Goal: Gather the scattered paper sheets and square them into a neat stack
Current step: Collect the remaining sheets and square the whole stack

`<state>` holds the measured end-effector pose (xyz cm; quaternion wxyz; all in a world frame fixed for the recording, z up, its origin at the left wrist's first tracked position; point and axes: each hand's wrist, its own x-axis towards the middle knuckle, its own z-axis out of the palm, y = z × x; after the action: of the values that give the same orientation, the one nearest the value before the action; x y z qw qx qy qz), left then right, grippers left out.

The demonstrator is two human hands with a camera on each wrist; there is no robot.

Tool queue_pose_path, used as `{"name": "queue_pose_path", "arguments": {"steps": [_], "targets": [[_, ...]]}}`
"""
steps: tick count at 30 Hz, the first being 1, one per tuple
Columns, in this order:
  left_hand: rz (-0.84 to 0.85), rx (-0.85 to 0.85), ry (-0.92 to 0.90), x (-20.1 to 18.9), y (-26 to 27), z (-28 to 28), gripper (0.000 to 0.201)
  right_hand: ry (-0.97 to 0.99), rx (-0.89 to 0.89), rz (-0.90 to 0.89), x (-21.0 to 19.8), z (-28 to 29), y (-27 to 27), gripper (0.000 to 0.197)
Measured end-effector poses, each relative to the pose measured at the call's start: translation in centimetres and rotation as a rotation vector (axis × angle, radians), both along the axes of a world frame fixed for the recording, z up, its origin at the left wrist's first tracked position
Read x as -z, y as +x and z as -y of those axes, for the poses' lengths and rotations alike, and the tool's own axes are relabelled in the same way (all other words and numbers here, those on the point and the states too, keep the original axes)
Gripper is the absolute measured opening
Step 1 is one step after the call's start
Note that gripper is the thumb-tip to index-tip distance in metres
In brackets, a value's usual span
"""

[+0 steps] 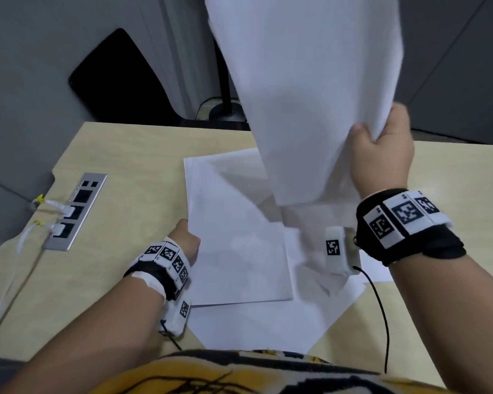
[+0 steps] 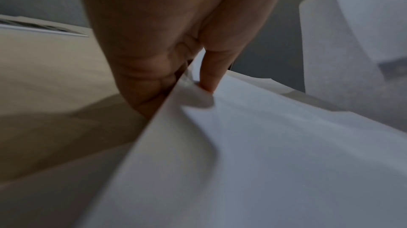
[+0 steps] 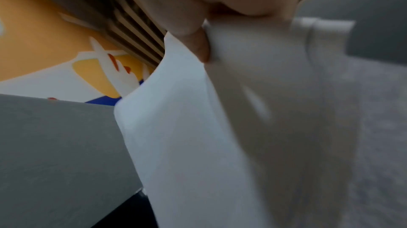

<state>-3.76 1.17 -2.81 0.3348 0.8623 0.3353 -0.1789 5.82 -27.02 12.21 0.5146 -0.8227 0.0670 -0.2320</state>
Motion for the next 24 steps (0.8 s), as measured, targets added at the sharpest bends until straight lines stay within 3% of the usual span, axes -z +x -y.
{"name": "queue_pose_path", "arguments": {"steps": [5, 8, 10, 13, 15, 20, 24], "targets": [[-0.008, -0.017, 0.024, 0.0, -0.1, -0.1, 0.032, -0.174, 0.057, -0.379, 4.5, 2.5, -0.8, 0.022], [-0.028, -0.04, 0.015, 0.0, -0.3, -0.2, 0.032, -0.252, 0.015, -0.431, 5.5, 3.7, -1.6, 0.018], [-0.026, -0.056, 0.018, -0.2, -0.4, -0.1, 0.041, -0.26, -0.015, -0.394, 4.5, 3.8, -1.6, 0.019], [-0.077, -0.039, 0.02, -0.7, -0.5, 0.3, 0.032, -0.23, -0.056, -0.25, 1.2, 2.8, -1.2, 0.022], [-0.056, -0.066, 0.046, -0.8, -0.5, 0.3, 0.043, -0.182, -0.097, -0.143, -1.6, 1.7, -1.2, 0.021], [-0.046, -0.121, 0.048, -0.5, -0.9, 0.3, 0.048, -0.003, -0.254, 0.117, -7.7, -0.9, -2.3, 0.024], [-0.067, -0.087, 0.024, -0.4, -1.0, -0.1, 0.051, 0.24, -0.319, 0.193, -9.1, -2.1, -3.0, 0.026]]}}
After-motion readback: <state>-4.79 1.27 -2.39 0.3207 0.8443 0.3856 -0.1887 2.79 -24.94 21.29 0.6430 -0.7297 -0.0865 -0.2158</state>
